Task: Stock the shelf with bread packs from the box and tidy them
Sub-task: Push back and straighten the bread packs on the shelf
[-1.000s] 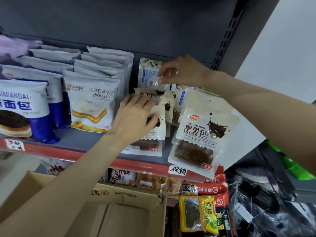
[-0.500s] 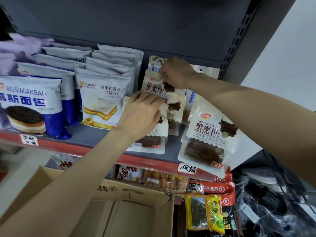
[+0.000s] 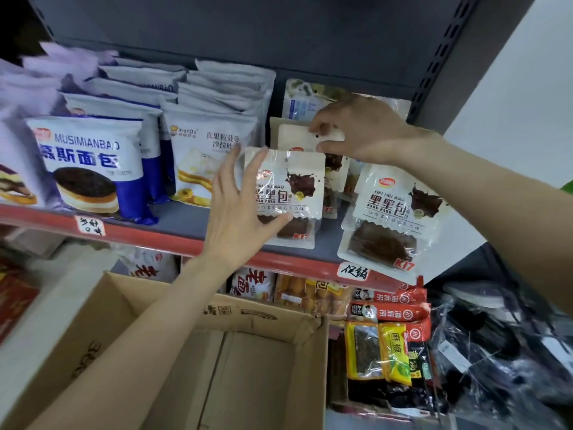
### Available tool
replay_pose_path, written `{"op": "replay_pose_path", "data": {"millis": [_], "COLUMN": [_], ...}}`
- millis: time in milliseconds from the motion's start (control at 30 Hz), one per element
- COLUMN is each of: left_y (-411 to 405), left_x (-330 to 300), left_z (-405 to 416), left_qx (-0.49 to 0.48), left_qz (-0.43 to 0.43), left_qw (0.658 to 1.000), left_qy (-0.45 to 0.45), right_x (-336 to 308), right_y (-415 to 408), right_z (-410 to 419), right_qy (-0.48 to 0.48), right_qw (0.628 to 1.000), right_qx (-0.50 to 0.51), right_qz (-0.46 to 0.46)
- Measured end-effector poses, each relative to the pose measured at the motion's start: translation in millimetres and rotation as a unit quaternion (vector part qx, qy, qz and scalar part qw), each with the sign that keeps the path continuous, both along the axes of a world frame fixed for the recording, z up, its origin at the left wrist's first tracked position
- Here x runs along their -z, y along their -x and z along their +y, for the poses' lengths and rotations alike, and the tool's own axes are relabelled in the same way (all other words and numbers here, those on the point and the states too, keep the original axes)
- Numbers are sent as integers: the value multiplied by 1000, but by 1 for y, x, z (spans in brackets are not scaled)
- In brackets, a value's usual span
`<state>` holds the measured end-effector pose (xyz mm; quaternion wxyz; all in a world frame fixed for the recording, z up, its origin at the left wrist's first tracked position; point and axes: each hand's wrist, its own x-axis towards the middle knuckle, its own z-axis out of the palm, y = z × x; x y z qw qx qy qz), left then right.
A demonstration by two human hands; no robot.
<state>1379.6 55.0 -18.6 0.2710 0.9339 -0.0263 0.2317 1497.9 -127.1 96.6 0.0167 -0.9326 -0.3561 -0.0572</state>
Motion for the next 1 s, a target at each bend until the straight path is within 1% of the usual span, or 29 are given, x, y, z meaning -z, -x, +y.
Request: {"op": "replay_pose_path", "data": {"millis": [100,133,200,267,333,400,600,733,867,933,1000], "left_y": [4,5,7,10,12,9,-5,-10,-10,-7,-6], "left_x": [8,10,13,13,12,10,8,9,13,14,13], "left_z": [-7,-9,-12,-13,-15,-17,-10,-6,-4,-1,2], "left_qx": [15,18,19,38,66,79,71,40,29,31,38], "left_qz": [94,110,112,117,128,131,116,119,137,143,146], "left_qw": [985,980,977,974,973,977,986,987,982,982,983], "left_qy": [142,164,178,190,181,146,94,97,131,117,105], "right_x": [9,11,13,13,10,9,18,17,14,16,18], "right_y": [-4,-6,-8,-9,-11,-13,-18,-14,-8,-6,-5], "right_z": [8,10,14,18,23,27,39,40,29,27,32], "right_qy": [20,24,29,24,14,7,-57,-63,-104,-122,-115], "right_qw": [999,999,997,996,994,995,993,994,992,989,991], "right_qx": [35,46,67,88,104,101,91,69,72,73,70], "right_qz": [-6,-16,-27,-18,-6,-4,-42,-48,-29,-28,-29]}}
